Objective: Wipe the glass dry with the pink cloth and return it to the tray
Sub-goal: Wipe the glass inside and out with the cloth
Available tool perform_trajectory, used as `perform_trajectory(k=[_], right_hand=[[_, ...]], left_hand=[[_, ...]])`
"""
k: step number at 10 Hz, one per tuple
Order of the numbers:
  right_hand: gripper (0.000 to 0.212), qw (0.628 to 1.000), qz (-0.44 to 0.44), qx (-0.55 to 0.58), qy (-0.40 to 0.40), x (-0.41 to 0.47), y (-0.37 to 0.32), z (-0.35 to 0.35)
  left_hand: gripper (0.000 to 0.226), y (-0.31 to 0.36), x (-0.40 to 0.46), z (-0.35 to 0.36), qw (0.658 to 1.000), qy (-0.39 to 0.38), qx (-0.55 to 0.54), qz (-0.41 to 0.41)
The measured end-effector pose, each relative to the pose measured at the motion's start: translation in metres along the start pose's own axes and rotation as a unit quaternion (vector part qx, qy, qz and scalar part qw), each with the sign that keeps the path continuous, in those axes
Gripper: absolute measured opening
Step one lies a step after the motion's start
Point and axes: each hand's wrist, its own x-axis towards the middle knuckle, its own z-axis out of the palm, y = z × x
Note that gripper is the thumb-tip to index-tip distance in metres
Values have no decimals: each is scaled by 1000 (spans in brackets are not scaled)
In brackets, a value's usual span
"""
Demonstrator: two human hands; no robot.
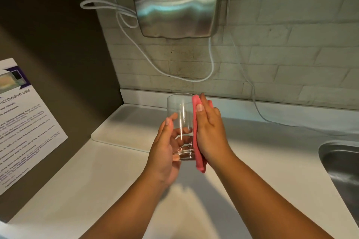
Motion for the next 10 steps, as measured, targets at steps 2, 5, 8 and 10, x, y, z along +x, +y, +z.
perform_trajectory(k=[2,5,8,10], right_hand=[[60,976,-126,-178,-10,-35,-2,10],[61,952,-191,-240,25,-11,-17,6],[50,999,18,36,0,-2,-2,-1],[49,999,-28,29,-15,-30,11,7]], left_hand=[[59,-1,0,-3,998,31,43,-17],[56,0,-6,2,999,-10,39,12],[67,16,-3,7,998,-26,-50,5],[57,25,5,2,999,-8,-42,5]])
